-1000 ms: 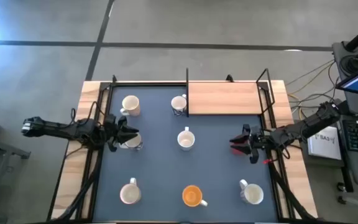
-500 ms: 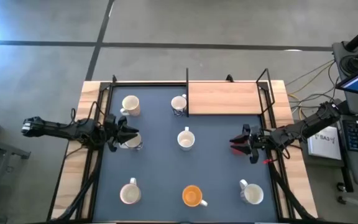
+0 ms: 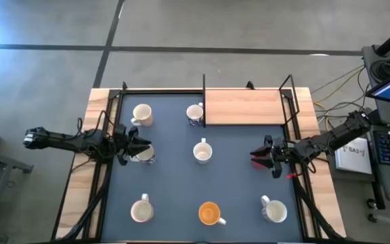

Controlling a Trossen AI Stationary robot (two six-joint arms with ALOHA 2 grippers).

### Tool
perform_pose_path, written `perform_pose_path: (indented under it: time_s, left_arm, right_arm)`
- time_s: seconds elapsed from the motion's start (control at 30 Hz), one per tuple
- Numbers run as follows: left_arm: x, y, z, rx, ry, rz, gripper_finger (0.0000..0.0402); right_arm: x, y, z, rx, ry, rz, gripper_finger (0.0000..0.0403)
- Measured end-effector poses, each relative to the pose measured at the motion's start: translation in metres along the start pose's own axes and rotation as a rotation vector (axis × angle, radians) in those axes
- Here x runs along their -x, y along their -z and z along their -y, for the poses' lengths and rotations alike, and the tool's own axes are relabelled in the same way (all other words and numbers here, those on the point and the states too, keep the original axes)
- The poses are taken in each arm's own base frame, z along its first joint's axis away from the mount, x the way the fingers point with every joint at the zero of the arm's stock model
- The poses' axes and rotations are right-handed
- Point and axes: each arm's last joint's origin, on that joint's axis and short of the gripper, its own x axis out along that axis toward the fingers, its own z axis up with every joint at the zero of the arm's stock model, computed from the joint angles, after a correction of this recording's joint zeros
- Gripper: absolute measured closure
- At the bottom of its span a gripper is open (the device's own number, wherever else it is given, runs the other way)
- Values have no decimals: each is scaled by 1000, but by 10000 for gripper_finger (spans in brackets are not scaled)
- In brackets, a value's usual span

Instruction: Place coffee mugs

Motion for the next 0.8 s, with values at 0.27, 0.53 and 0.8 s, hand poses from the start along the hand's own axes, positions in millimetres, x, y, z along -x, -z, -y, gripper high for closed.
perform_pose_path:
  time_s: [0.27, 0.53, 0.8]
  left_arm:
    - [0, 0, 0, 0, 0, 0, 298]
    - [0, 0, 0, 0, 0, 0, 298]
    - [0, 0, 0, 0, 0, 0, 298]
  right_arm:
    - [0, 0, 0, 0, 0, 0, 271]
    - [0, 0, 0, 0, 0, 0, 271]
    - [0, 0, 0, 0, 0, 0, 271]
